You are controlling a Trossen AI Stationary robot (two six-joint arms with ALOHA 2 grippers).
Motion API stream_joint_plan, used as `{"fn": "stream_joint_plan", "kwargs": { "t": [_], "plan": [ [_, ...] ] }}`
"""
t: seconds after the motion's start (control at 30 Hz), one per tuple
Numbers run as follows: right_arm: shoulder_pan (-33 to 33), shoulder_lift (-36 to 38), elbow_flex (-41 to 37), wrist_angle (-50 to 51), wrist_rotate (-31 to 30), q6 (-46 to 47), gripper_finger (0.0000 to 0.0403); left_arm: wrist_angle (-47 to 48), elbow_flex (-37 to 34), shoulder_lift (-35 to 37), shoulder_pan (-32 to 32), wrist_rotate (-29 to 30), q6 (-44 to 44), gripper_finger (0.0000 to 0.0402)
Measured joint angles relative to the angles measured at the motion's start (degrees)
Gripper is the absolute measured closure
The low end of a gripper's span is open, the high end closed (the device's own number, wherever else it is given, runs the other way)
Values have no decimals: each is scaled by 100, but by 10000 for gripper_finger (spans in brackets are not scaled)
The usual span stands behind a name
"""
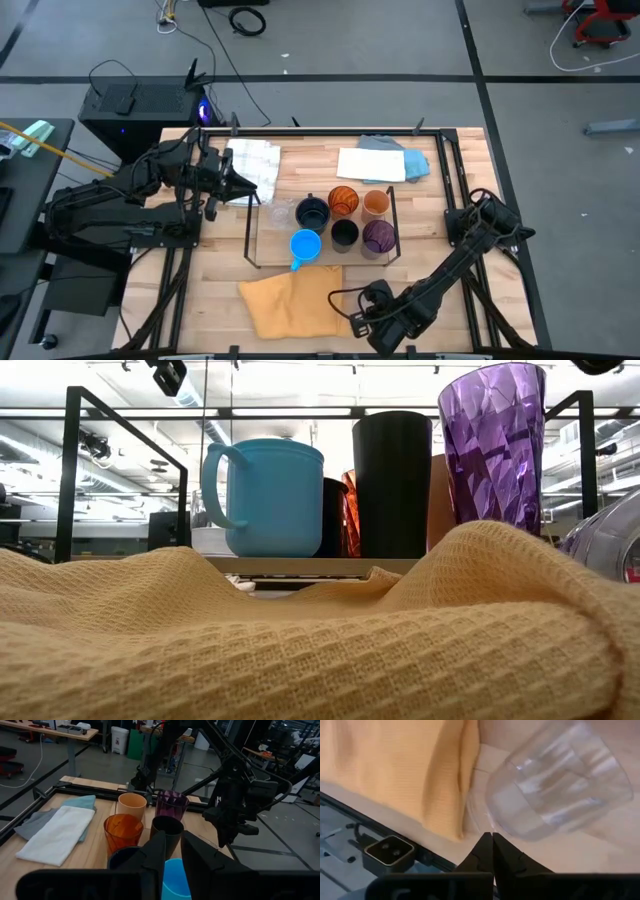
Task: Stack small to large cups/mugs on shelf
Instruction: Put the transparent cup on the shelf aligned with the other transparent cup
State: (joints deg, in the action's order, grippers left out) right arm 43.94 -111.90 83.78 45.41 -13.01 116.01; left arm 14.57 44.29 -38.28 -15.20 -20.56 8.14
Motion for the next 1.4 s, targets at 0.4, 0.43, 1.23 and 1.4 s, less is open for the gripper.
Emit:
{"fn": "stream_joint_plan", "kwargs": {
  "t": [0.4, 0.43, 1.23, 1.4],
  "plan": [
    [-246, -123, 3, -337, 1, -491, 402, 6, 0, 0, 0, 0, -2, 333],
    [-257, -219, 6, -550, 87, -553, 402, 15, 0, 2, 0, 0, -2, 332],
    [-138, -671, 2420, 2429, -538, -1529, 403, 33, -2, 3, 0, 0, -98, 328],
    [-141, -693, 2637, 2820, -440, -1725, 383, 31, -2, 2, 0, 39, -144, 333]
  ]
}}
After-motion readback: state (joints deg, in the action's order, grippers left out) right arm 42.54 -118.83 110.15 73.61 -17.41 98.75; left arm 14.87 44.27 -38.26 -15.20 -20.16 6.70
